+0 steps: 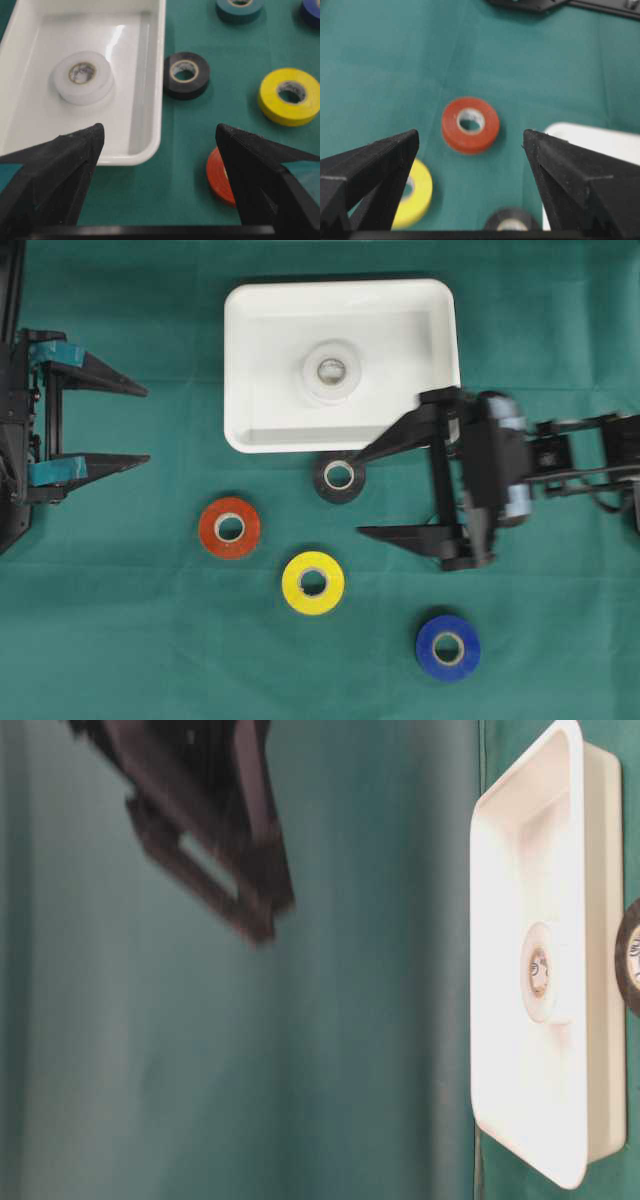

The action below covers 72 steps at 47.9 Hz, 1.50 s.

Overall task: Pick up the tape from a random location and place it into the white case.
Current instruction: 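Move the right gripper left over the red tape roll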

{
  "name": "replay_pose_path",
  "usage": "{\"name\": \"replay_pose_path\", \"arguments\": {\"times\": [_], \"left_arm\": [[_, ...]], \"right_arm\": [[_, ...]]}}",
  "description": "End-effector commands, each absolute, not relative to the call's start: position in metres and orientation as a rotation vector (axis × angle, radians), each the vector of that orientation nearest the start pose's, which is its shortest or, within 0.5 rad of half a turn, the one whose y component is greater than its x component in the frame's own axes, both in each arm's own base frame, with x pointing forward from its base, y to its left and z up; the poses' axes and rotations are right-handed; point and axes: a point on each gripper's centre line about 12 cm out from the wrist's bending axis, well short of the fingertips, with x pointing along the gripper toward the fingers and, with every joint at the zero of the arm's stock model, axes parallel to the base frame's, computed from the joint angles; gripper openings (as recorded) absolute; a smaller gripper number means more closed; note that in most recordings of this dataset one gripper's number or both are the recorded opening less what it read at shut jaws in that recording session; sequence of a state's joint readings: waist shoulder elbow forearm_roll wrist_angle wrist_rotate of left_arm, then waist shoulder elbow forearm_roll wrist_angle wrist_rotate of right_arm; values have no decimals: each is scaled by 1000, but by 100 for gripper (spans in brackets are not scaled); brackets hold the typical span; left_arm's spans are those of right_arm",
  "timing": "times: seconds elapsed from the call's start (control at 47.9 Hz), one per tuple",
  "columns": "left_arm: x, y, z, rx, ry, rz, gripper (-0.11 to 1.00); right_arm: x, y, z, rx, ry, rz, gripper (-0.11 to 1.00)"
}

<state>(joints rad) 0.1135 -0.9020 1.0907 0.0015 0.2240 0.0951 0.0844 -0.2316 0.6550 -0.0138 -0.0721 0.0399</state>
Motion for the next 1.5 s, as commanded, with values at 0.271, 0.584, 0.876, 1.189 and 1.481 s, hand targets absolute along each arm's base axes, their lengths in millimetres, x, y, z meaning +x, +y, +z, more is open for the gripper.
{"name": "replay_pose_path", "arguments": {"times": [0.271, 0.584, 0.876, 1.189, 1.481], "left_arm": [[206, 23, 262, 69, 394, 93, 97], [206, 23, 262, 67, 394, 93, 97], [206, 23, 261, 46, 394, 97, 97], [206, 23, 261, 43, 396, 97, 97], [206, 23, 261, 43, 396, 97, 97]], "right_arm": [[447, 42, 290, 8, 317, 90, 92], [493, 46, 291, 5, 315, 88, 92], [506, 43, 283, 16, 428, 75, 92], [519, 43, 268, 35, 741, 47, 91], [529, 44, 268, 21, 912, 39, 91]]}}
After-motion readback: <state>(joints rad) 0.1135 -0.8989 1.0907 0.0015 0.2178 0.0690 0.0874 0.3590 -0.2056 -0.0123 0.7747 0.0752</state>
